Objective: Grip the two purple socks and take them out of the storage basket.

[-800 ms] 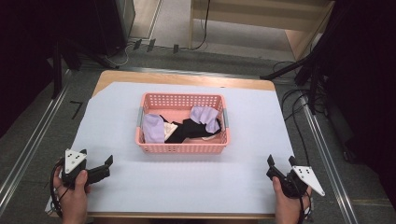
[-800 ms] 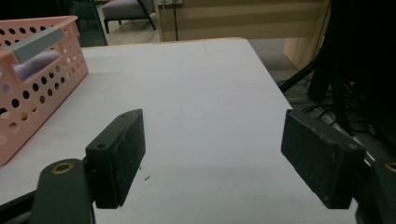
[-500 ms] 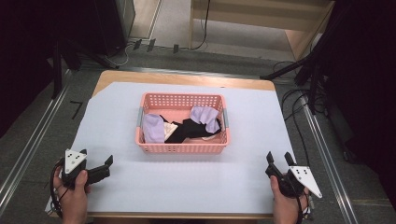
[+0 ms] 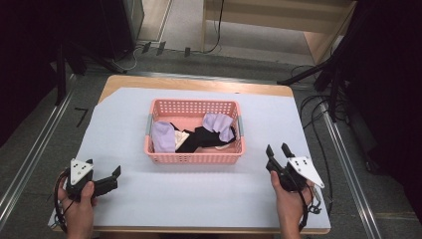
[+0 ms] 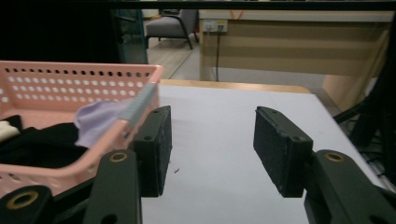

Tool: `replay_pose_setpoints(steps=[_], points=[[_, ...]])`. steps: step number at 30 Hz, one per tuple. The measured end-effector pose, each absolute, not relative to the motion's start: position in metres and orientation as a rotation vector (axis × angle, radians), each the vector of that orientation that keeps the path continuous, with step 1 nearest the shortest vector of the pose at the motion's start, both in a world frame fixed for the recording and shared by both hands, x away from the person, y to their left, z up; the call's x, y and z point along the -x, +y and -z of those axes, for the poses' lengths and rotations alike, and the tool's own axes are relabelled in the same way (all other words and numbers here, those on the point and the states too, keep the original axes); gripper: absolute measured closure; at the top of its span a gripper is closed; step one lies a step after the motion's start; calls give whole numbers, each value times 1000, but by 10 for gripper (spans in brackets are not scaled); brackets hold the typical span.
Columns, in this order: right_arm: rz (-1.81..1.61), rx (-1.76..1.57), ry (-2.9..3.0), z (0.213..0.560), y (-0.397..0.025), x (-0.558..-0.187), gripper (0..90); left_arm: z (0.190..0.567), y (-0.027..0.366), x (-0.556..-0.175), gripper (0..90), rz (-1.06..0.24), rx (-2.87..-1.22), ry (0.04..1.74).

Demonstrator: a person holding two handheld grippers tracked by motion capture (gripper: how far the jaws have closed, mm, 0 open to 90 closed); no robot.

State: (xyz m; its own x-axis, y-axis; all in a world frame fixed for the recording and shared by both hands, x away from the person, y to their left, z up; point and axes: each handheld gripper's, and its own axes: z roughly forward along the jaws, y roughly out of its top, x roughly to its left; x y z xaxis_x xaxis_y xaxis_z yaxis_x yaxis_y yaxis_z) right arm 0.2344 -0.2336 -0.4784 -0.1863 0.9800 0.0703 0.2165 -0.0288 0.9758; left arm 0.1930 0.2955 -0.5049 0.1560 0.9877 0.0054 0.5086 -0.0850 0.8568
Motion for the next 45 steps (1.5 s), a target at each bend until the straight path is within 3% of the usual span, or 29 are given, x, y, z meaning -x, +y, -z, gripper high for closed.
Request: replay_pose_setpoints(steps=[8, 16, 25, 28, 36, 45], points=[[-1290, -1262, 1602, 464, -193, -257, 552, 505, 296, -193, 73, -822, -1702, 1448], [-1374, -1323, 1720, 448, -168, -273, 738, 505, 296, -193, 74, -815, -1695, 1449], [-1340, -1385, 1803, 444, -138, -294, 864, 505, 297, -193, 74, -813, -1690, 1448], [-1306, -1407, 1820, 443, -131, -302, 859, 505, 297, -193, 73, -814, -1695, 1446], [-1239, -1528, 1905, 448, -112, -325, 741, 505, 297, -193, 73, -809, -1694, 1452], [-1147, -1580, 1935, 457, -100, -341, 693, 505, 297, -194, 73, -805, -1695, 1452]])
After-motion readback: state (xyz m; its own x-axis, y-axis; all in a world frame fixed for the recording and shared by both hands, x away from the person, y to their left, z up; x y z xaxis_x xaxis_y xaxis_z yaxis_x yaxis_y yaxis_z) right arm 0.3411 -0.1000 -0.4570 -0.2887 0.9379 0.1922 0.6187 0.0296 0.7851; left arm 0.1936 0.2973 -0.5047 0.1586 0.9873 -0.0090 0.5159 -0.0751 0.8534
